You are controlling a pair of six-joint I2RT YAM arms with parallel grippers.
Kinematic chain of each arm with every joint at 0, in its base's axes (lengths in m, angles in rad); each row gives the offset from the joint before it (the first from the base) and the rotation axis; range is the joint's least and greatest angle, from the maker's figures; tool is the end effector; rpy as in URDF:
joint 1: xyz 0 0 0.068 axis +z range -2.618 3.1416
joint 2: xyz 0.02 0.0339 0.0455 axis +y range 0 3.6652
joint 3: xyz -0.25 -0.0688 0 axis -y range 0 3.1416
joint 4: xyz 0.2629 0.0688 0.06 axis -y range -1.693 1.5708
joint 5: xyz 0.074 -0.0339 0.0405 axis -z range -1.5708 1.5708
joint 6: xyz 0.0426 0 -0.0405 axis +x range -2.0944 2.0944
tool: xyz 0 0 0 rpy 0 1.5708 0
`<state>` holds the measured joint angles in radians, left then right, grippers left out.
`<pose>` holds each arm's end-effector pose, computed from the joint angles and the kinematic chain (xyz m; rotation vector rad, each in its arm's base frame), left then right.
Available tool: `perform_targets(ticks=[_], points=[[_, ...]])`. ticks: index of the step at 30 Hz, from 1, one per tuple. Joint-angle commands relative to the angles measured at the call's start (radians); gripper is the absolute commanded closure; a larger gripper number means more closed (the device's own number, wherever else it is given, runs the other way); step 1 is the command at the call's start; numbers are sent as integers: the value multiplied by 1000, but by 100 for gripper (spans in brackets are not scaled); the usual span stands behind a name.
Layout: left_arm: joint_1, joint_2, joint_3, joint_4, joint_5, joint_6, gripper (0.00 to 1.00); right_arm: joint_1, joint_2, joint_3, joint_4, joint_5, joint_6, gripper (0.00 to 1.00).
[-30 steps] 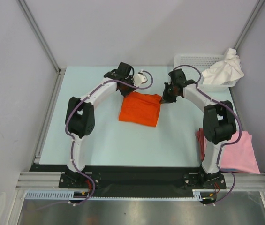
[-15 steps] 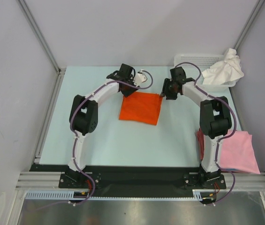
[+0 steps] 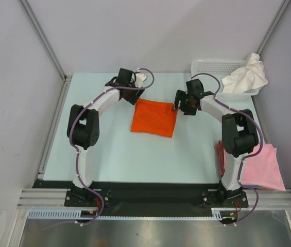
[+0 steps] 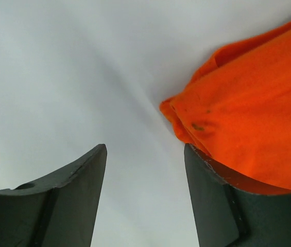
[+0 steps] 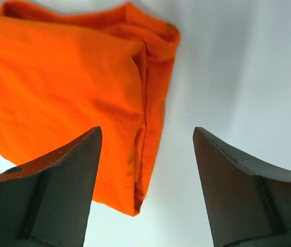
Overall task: Fold and stack the t-shirts
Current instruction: Fold the tshirt, then neatly place the folded tshirt to the corner
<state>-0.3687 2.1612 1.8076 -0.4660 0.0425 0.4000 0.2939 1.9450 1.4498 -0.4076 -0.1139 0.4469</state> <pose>0.4715 -0.1841 0.2012 0.9146 2.2078 -0.0360 0.4229 0.1330 0.1827 0.1430 2.5182 0.4508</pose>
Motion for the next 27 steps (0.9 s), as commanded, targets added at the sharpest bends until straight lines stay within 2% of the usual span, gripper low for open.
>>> perform_targets(ticks=[1,3,6,8,11,17,18,21,25,27], points=[[-1,-93,-95,-14,112,-134,33,1,-23,-69,52,-62,38,21],[-1,-124,-172,42,115,-168,32,4,14,-75,87,-113,59,21],[1,-114,-198,87,68,-202,32,4,78,-58,108,-151,91,22],[5,-101,-180,78,77,-219,33,1,95,-71,154,-174,108,25],[8,-106,-183,59,114,-230,33,-9,130,-71,194,-208,133,35],[30,-193,-251,44,145,-219,33,-29,177,-106,272,-286,203,65],[36,-210,-263,43,149,-216,33,-29,178,-106,276,-286,204,78],[59,-277,-321,30,175,-198,33,-35,172,-101,267,-290,171,100],[97,-359,-370,-8,189,-165,33,-58,123,-85,184,-296,66,100],[112,-415,-418,-17,201,-150,33,-56,75,-60,49,-270,-55,100]])
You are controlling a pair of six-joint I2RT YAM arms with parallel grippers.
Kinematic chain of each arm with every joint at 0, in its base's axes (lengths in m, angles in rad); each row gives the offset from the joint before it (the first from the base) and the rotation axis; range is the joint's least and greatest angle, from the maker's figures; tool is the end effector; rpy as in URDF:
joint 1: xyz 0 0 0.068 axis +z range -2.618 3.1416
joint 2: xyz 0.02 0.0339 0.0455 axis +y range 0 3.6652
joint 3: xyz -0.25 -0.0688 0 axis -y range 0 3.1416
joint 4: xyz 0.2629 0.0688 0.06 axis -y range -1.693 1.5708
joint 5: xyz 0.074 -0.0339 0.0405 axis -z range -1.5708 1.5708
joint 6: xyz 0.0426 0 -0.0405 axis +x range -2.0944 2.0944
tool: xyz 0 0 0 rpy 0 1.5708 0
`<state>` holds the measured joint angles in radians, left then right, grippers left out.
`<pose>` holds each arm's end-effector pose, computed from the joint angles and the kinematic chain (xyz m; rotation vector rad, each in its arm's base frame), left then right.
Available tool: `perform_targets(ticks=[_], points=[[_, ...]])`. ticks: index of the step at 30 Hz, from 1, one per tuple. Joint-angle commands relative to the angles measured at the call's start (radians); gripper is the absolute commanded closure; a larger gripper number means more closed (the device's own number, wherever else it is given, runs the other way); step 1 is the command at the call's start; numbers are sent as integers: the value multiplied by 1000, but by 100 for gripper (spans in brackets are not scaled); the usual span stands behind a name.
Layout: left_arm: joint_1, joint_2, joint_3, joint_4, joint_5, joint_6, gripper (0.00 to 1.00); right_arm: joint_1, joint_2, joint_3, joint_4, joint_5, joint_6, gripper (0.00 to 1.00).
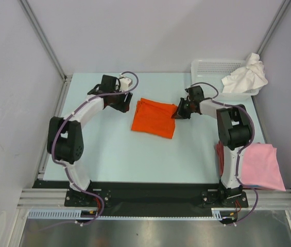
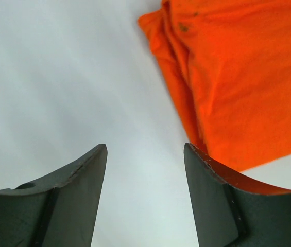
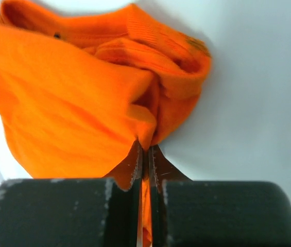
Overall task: Fold and stack the t-shirts
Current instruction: Neatly place the folded tshirt to the corner
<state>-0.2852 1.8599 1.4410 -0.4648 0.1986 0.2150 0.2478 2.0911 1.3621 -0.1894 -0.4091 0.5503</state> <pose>0.4096 -0.1288 0.2115 0.6906 2.3507 -0.2745 0.4311 0.1266 0.1102 0.2092 2.5708 0.8300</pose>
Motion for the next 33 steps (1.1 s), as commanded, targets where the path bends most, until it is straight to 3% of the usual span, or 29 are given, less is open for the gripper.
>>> perform_targets(ticks=[1,6,10,15,21,30,33], points=[[44,-132,-69,-17,51,37,33,-8,-92,31,-217,38,-202,100],[75,-240,-174,20,58,78,33,11,-264,-15,-539,177,-410,100],[96,-310,-212,40,76,95,33,33,-350,-40,-720,329,-461,100],[119,-329,-225,49,107,107,33,51,-349,17,-947,550,-477,100],[146,-314,-206,55,140,119,34,111,-417,38,-1033,754,-461,100],[159,-272,-133,49,150,147,34,195,-537,95,-1067,776,-549,100],[172,-263,-114,49,154,146,34,240,-511,60,-1166,936,-625,100]])
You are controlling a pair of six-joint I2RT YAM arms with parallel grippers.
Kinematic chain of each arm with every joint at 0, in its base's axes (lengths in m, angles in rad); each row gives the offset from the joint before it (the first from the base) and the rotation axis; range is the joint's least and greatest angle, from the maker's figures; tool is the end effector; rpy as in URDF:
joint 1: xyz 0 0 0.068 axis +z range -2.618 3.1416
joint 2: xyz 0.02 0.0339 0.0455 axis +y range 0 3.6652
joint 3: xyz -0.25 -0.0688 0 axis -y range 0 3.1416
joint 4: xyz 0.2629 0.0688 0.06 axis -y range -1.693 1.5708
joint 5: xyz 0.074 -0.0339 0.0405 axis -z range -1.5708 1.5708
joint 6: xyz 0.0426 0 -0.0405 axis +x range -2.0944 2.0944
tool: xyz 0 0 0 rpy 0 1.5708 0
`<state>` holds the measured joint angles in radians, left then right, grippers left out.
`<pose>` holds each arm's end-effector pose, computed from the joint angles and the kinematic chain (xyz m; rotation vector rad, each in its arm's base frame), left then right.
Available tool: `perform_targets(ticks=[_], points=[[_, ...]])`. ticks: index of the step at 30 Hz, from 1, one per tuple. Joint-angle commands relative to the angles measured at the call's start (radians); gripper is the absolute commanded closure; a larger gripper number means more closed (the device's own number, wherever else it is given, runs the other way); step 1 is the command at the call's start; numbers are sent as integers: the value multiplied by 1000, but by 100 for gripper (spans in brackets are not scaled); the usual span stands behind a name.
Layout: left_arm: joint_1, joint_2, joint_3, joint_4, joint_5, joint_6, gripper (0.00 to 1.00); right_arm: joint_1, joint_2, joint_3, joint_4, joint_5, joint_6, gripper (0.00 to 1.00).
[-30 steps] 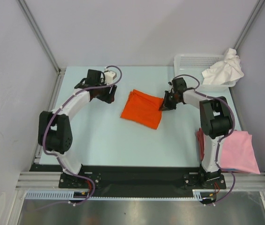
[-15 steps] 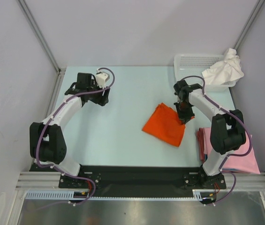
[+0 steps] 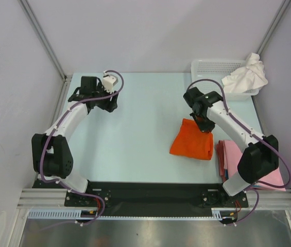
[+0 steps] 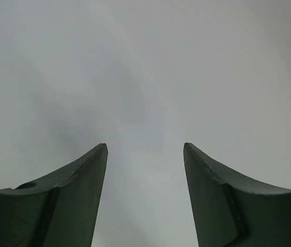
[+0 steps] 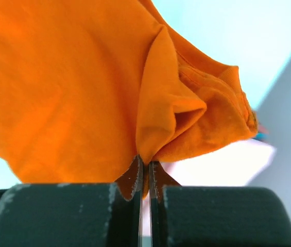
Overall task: Fold and stack the t-shirts
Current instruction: Neatly place the folded tshirt to the corner
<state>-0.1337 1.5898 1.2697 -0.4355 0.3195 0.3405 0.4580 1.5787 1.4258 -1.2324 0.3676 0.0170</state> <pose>0.3713 -0.0634 0.2592 0.6922 2.1869 -0.2647 0.2865 0.1242 0.2709 -0.5737 2.7841 -0.4513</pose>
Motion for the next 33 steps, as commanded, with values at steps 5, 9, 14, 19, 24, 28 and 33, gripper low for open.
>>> perform_targets(ticks=[5,9,14,19,24,28,33], points=[[49,22,77,21,53,20,34,60,-58,-70,-154,140,-146,100],[59,33,95,15,59,26,34,73,-115,-73,-214,155,-153,100],[66,35,100,23,64,26,33,122,-230,-100,-280,151,-182,100],[66,42,114,23,59,23,34,130,-348,-142,-289,165,-255,100],[68,48,128,21,58,17,34,123,-434,-151,-289,237,-392,100],[68,52,125,26,58,9,34,48,-463,-111,-289,238,-485,100],[68,59,125,23,47,9,33,-56,-491,-91,-289,241,-558,100]])
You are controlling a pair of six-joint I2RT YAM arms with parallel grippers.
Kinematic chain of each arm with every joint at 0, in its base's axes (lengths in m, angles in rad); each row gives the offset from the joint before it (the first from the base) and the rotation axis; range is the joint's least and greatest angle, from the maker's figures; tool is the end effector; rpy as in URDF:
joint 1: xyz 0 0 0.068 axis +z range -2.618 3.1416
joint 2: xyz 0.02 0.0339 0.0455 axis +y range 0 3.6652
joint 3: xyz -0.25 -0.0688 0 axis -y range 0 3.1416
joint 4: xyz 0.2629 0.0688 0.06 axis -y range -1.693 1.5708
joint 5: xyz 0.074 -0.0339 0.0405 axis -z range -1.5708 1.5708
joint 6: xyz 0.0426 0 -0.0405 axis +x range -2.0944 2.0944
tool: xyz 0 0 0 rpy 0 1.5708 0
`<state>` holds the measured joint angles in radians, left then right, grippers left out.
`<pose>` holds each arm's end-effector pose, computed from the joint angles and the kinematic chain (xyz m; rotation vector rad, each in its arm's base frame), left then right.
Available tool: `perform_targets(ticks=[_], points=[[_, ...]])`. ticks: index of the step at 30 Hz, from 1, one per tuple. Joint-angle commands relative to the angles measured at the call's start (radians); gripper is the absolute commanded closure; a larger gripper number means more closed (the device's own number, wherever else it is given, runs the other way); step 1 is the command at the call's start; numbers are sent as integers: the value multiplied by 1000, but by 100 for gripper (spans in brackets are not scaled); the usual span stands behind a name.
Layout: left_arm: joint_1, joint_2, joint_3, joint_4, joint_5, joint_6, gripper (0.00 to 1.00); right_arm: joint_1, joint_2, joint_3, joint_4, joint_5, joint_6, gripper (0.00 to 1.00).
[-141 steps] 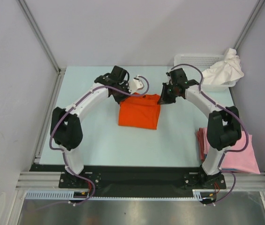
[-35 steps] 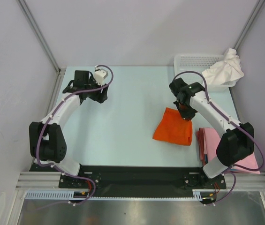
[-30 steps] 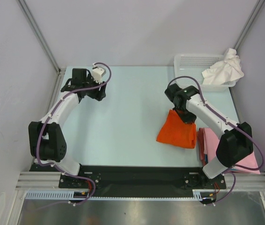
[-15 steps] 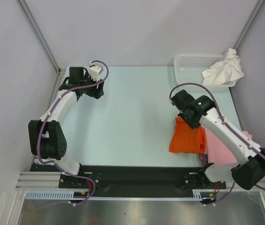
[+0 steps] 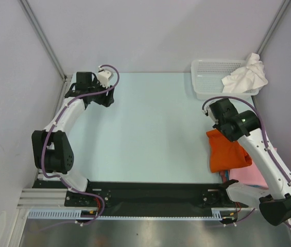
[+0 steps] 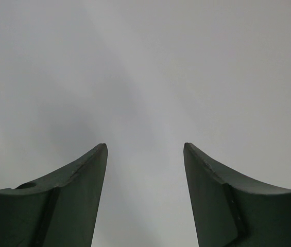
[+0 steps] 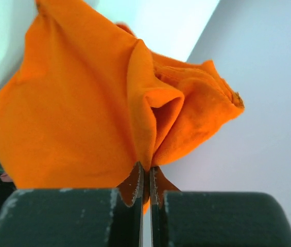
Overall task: Fold and stack the t-shirts
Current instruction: Neatly place the folded tshirt to the corner
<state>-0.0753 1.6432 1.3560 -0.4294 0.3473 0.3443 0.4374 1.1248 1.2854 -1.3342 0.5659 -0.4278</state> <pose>0.3910 -0.0440 0.2710 0.6418 2.1551 -0.2528 0.1950 0.0660 0.3389 -0.9682 2.4658 -0.7664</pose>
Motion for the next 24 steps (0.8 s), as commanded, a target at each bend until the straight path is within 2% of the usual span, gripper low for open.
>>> perform_targets(ticks=[1,14,20,24], points=[[9,6,38,17,15,7,33,-37,-49,54,-189,42,-118,100],[11,12,54,6,16,13,33,-127,-112,40,-187,20,-163,100],[11,15,54,9,21,12,33,-187,-100,-93,-165,106,-224,100],[9,21,58,18,39,1,33,-281,-97,-214,-41,178,-345,100]])
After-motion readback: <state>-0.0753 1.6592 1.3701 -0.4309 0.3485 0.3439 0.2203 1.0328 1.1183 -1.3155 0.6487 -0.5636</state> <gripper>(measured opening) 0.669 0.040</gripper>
